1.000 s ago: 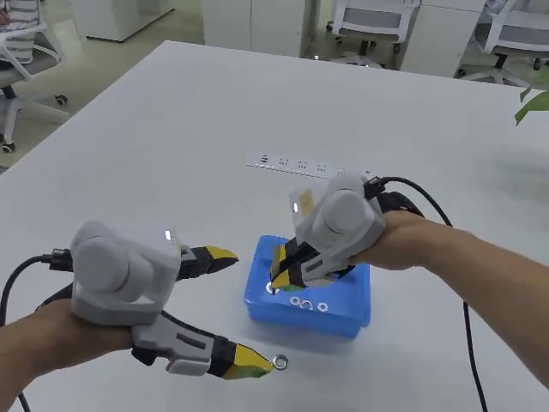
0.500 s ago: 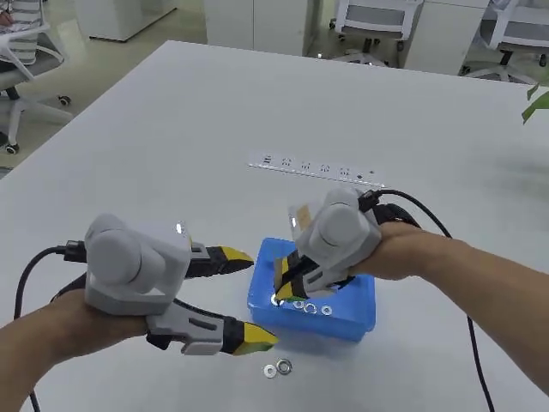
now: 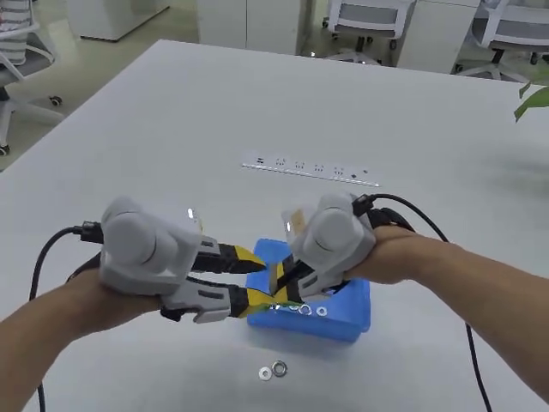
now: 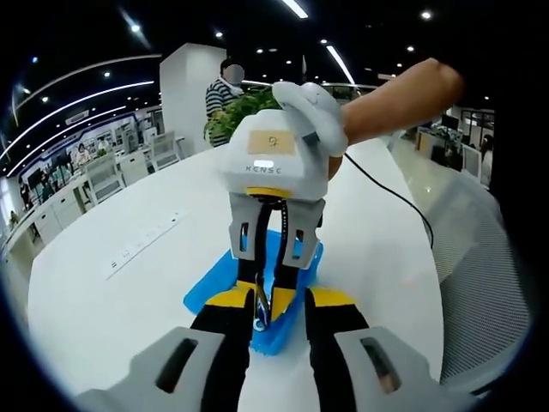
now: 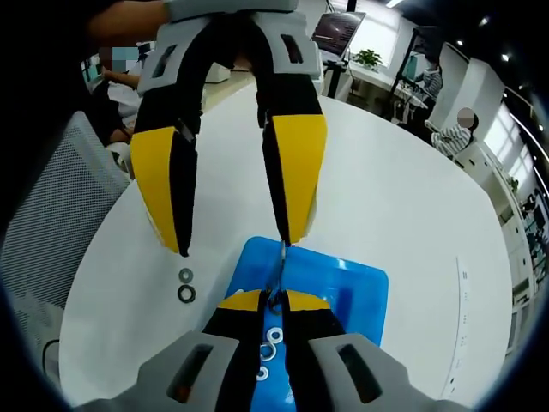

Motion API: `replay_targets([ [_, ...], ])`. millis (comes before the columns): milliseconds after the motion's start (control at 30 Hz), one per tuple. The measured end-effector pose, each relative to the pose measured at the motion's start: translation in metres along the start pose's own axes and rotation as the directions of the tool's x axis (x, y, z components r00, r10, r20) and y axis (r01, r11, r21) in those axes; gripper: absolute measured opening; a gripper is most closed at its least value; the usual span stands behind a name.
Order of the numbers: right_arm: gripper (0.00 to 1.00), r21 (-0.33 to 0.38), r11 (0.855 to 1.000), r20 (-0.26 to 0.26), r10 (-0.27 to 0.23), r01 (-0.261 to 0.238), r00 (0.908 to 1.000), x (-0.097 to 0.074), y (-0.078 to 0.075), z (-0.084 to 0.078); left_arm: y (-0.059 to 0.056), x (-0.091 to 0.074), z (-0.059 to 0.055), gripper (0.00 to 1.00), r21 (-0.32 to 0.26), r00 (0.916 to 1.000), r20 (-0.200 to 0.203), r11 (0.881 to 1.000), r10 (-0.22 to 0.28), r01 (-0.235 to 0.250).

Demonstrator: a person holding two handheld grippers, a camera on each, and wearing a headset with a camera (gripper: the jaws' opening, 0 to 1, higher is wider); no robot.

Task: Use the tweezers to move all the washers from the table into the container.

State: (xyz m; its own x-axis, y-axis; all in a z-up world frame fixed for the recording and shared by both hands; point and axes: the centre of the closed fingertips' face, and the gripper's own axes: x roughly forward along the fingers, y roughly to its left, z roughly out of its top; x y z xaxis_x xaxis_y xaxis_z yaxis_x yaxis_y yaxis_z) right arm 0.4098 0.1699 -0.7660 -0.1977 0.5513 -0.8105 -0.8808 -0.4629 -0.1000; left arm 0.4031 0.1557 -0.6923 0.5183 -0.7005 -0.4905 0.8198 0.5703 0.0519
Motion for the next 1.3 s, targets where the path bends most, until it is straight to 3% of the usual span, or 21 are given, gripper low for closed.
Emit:
replay_targets([
  [567,0.09,-0.002,1.000,-0.005,0.002,-0.002,1.0000,-0.001,0.002,-0.003,0.009,0.015,0.002,0.07,0.022,1.0000,0.001,1.000,-0.003,0.003],
  [1000,0.09,-0.012,1.000,-0.013,0.003,-0.003,0.9999,-0.002,0.004,-0.003,0.008,0.017,0.003,0.06,0.016,0.9999,-0.006,1.000,-0.016,0.016],
  [1300,0.10,-0.015,1.000,-0.023,0.000,-0.001,0.9997,-0.004,0.006,-0.003,0.000,0.015,0.009,0.06,0.040,0.9997,-0.018,0.999,-0.017,0.017],
])
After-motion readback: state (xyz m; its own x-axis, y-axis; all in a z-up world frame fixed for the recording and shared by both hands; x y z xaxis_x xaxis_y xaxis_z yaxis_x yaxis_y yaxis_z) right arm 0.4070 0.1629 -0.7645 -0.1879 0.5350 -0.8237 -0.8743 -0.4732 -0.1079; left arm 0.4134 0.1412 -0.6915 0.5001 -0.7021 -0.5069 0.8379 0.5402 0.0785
